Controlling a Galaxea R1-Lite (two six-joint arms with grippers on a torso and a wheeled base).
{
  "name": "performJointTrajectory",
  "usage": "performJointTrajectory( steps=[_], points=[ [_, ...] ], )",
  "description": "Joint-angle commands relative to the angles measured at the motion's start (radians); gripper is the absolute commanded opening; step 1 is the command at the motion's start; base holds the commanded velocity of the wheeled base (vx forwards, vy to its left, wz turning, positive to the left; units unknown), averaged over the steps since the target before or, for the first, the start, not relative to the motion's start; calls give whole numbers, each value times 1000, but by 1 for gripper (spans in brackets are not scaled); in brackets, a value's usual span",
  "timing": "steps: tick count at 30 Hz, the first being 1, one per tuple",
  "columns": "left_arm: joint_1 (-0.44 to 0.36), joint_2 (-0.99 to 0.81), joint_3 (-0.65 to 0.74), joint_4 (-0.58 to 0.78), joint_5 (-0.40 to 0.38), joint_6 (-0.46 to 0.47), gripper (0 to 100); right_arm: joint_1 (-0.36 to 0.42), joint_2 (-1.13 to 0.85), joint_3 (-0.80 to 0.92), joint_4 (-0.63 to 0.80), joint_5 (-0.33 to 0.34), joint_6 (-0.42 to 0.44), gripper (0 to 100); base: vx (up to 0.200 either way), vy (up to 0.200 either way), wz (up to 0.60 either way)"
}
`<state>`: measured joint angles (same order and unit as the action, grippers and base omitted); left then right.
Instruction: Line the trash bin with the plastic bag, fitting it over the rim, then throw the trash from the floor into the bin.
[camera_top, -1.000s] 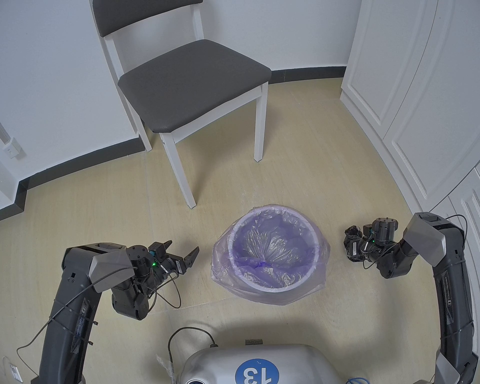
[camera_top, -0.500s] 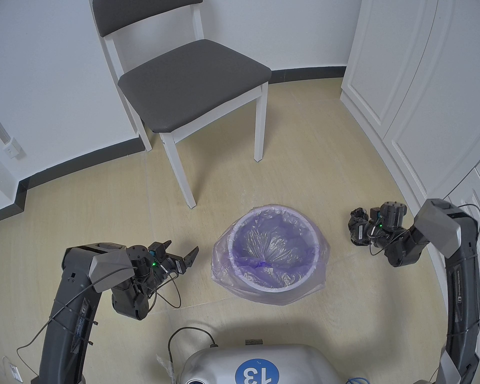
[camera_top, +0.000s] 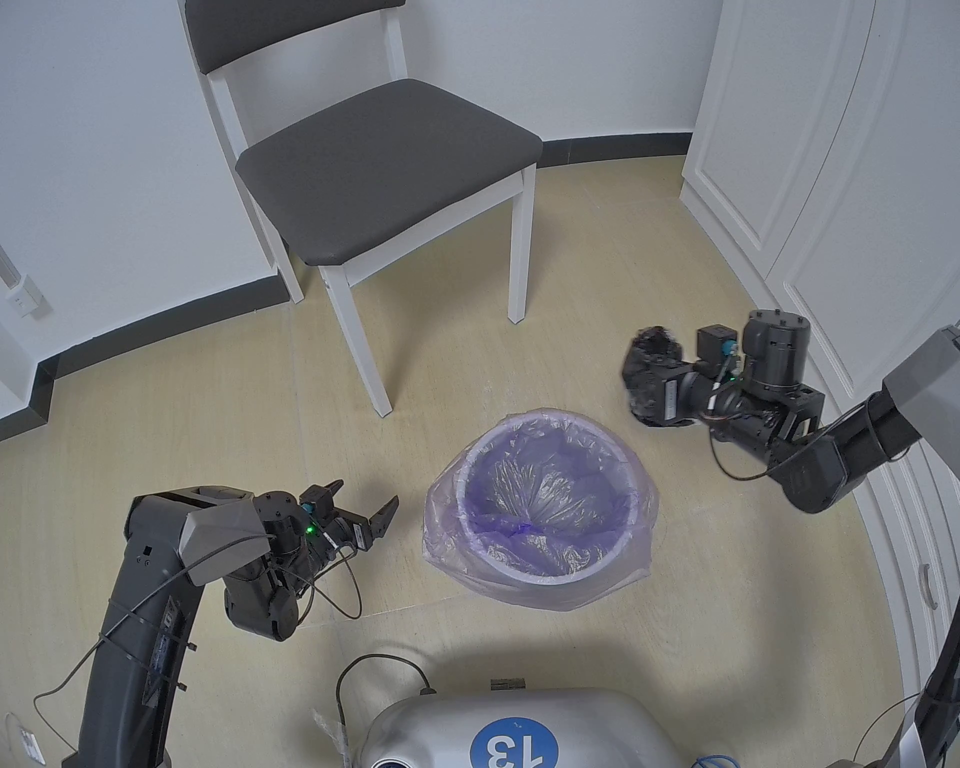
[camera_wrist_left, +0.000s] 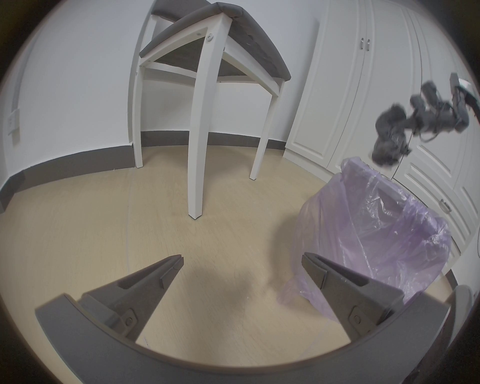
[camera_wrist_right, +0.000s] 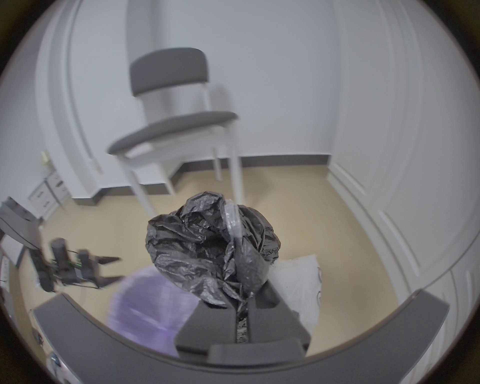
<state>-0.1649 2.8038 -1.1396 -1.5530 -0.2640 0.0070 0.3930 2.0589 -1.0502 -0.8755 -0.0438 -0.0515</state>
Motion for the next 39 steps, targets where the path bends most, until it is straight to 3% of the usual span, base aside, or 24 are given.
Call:
performJointTrajectory(
  steps=[1,7,21,30,39],
  points=[
    [13,16,-34,-18,0,62,100,245,-60,38,-20,-64,35,0,0,0,0],
    [35,-96,-8,-18,-7,85,100,268,43,9,-22,-64,38,0,0,0,0],
    [33,-504,258,-18,-40,82,100,219,248,-67,-25,-53,59,0,0,0,0],
    [64,-586,261,-18,-43,85,100,227,277,-16,-26,-64,59,0,0,0,0],
    [67,-598,254,-18,-44,88,100,303,265,79,-103,-73,58,0,0,0,0]
  ],
)
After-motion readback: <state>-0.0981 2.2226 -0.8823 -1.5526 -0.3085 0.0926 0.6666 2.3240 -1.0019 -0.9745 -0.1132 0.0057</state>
